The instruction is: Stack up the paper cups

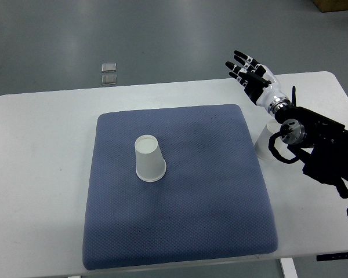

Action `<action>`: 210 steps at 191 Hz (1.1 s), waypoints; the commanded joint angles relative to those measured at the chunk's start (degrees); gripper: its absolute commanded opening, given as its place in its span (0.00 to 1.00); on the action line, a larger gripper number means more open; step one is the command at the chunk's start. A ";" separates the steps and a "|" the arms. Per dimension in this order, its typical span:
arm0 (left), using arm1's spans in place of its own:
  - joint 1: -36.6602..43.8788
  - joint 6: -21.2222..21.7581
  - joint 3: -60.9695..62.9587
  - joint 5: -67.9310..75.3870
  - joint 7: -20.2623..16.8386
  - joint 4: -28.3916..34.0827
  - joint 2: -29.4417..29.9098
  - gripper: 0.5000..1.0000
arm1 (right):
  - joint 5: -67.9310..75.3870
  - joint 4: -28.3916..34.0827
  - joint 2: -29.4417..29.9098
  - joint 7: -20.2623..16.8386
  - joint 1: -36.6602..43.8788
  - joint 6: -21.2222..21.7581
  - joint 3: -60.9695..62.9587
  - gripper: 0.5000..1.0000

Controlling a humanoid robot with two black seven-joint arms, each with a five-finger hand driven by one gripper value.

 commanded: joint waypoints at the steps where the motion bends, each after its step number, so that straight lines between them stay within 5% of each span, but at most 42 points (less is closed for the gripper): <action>1: 0.00 0.00 -0.33 -0.08 0.00 0.03 0.00 1.00 | 0.00 -0.01 0.00 0.00 0.01 -0.08 0.00 0.83; 210: 0.26 0.00 0.11 0.09 -0.09 0.03 0.00 1.00 | -0.53 -0.09 -1.14 -0.09 1.07 0.00 -0.26 0.83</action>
